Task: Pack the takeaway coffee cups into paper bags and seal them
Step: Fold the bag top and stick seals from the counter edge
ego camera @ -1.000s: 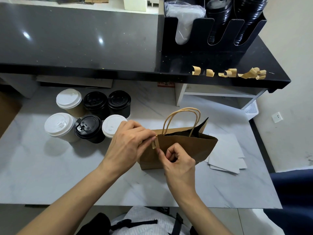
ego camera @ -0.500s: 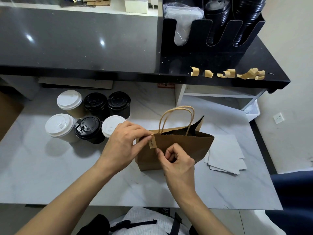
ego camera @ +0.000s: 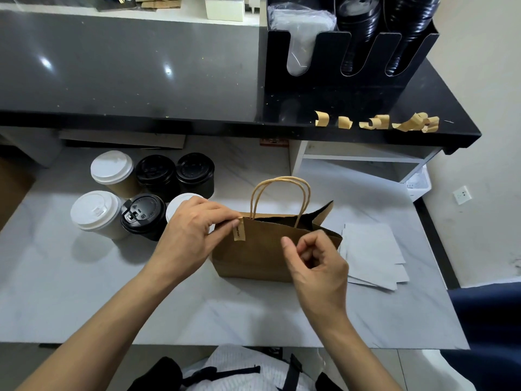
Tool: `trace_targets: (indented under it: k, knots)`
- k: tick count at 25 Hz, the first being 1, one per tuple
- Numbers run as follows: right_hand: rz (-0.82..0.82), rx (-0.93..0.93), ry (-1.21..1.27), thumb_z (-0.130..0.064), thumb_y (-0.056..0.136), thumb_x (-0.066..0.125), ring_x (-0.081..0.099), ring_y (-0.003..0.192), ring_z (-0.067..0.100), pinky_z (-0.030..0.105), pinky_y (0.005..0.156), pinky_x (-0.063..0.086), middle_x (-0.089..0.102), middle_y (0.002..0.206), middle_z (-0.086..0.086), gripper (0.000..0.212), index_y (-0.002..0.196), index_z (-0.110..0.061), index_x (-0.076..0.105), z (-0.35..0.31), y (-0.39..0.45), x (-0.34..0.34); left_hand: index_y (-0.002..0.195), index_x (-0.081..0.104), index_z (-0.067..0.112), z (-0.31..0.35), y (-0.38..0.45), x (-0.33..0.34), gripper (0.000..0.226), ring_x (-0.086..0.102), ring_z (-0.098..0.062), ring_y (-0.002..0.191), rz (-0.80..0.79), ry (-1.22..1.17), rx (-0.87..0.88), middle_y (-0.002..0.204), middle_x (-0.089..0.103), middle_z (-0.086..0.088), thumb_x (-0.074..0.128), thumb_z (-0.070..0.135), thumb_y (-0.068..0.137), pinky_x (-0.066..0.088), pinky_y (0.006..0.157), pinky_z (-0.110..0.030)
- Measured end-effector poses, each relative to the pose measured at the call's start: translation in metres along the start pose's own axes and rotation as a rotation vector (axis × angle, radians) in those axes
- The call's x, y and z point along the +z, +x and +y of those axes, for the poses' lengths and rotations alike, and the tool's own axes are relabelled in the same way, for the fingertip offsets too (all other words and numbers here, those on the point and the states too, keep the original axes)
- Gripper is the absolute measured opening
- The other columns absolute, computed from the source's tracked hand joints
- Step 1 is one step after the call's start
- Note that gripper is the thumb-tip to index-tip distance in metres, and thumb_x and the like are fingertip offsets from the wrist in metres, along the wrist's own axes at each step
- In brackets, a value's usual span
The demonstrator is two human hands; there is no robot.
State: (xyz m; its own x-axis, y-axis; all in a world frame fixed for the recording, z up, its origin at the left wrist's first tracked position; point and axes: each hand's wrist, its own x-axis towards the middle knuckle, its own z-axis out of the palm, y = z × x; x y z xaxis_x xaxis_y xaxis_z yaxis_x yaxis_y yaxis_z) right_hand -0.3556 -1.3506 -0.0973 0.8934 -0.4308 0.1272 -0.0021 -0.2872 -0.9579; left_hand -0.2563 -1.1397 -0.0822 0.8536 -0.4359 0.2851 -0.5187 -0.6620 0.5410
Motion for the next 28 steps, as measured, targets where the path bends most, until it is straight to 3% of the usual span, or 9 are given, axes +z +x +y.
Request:
trace_targets:
  k: [6, 9, 11, 13, 16, 19, 24, 28]
  knots:
    - [0.189, -0.047, -0.017, -0.014, 0.088, 0.078, 0.041, 0.05, 0.016, 0.025, 0.053, 0.039, 0.044, 0.055, 0.005, 0.022, 0.083, -0.017, 0.057, 0.0, 0.019, -0.032, 0.104, 0.074, 0.03, -0.002, 0.001, -0.004, 0.02, 0.055, -0.015, 0.097, -0.026, -0.022, -0.002, 0.097, 0.068, 0.02, 0.06, 0.039, 0.094, 0.047, 0.088, -0.04]
    - [0.182, -0.077, -0.089, -0.024, 0.086, 0.078, 0.043, 0.055, 0.02, 0.03, 0.056, 0.04, 0.044, 0.061, 0.006, 0.021, 0.091, -0.018, 0.058, 0.005, 0.028, -0.048, 0.108, 0.072, 0.032, -0.003, -0.001, -0.004, 0.026, 0.053, -0.014, 0.1, -0.065, -0.008, 0.001, 0.1, 0.067, 0.021, 0.072, 0.045, 0.086, 0.046, 0.091, -0.038]
    - [0.1, -0.129, -0.14, -0.034, 0.083, 0.077, 0.052, 0.07, 0.018, 0.032, 0.065, 0.045, 0.052, 0.077, 0.002, 0.024, 0.094, -0.019, 0.062, 0.009, 0.033, -0.054, 0.11, 0.071, 0.033, -0.002, -0.002, -0.003, 0.034, 0.051, -0.016, 0.1, -0.086, 0.01, -0.012, 0.101, 0.064, 0.021, 0.083, 0.039, 0.079, 0.046, 0.089, -0.037]
    - [0.018, -0.172, -0.198, -0.04, 0.081, 0.079, 0.059, 0.097, 0.014, 0.032, 0.081, 0.049, 0.057, 0.103, -0.002, 0.025, 0.093, -0.021, 0.067, 0.013, 0.04, -0.059, 0.11, 0.071, 0.032, -0.001, -0.002, -0.002, 0.038, 0.05, -0.017, 0.099, -0.084, 0.019, -0.029, 0.1, 0.062, 0.022, 0.086, 0.035, 0.076, 0.046, 0.088, -0.036]
    - [-0.142, -0.187, -0.219, -0.044, 0.079, 0.081, 0.051, 0.13, 0.013, 0.029, 0.104, 0.042, 0.052, 0.135, -0.01, 0.021, 0.091, -0.029, 0.071, 0.015, 0.049, -0.066, 0.111, 0.07, 0.033, 0.0, -0.002, -0.002, 0.037, 0.05, -0.017, 0.101, -0.083, 0.038, -0.025, 0.103, 0.062, 0.022, 0.085, 0.036, 0.077, 0.044, 0.09, -0.034]
    - [-0.298, -0.186, -0.281, -0.036, 0.078, 0.076, 0.039, 0.142, 0.01, 0.038, 0.113, 0.033, 0.043, 0.151, -0.022, 0.018, 0.094, -0.037, 0.068, 0.015, 0.056, -0.07, 0.11, 0.07, 0.032, 0.001, -0.002, -0.002, 0.037, 0.05, -0.017, 0.101, -0.086, 0.055, -0.013, 0.103, 0.062, 0.022, 0.084, 0.036, 0.077, 0.042, 0.092, -0.034]
    - [-0.315, -0.197, -0.287, -0.032, 0.084, 0.076, 0.045, 0.138, 0.011, 0.049, 0.112, 0.039, 0.053, 0.143, -0.02, 0.016, 0.097, -0.039, 0.072, 0.021, 0.064, -0.069, 0.11, 0.07, 0.031, 0.004, -0.001, -0.002, 0.034, 0.05, -0.018, 0.101, -0.076, 0.071, -0.014, 0.103, 0.064, 0.019, 0.084, 0.031, 0.08, 0.04, 0.092, -0.033]
    - [-0.235, -0.233, -0.232, -0.019, 0.084, 0.082, 0.058, 0.123, 0.019, 0.052, 0.102, 0.046, 0.064, 0.123, -0.011, 0.017, 0.093, -0.033, 0.078, 0.025, 0.067, -0.069, 0.11, 0.069, 0.031, 0.006, -0.002, -0.002, 0.029, 0.05, -0.017, 0.101, -0.062, 0.071, -0.019, 0.101, 0.062, 0.019, 0.076, 0.035, 0.082, 0.04, 0.093, -0.034]
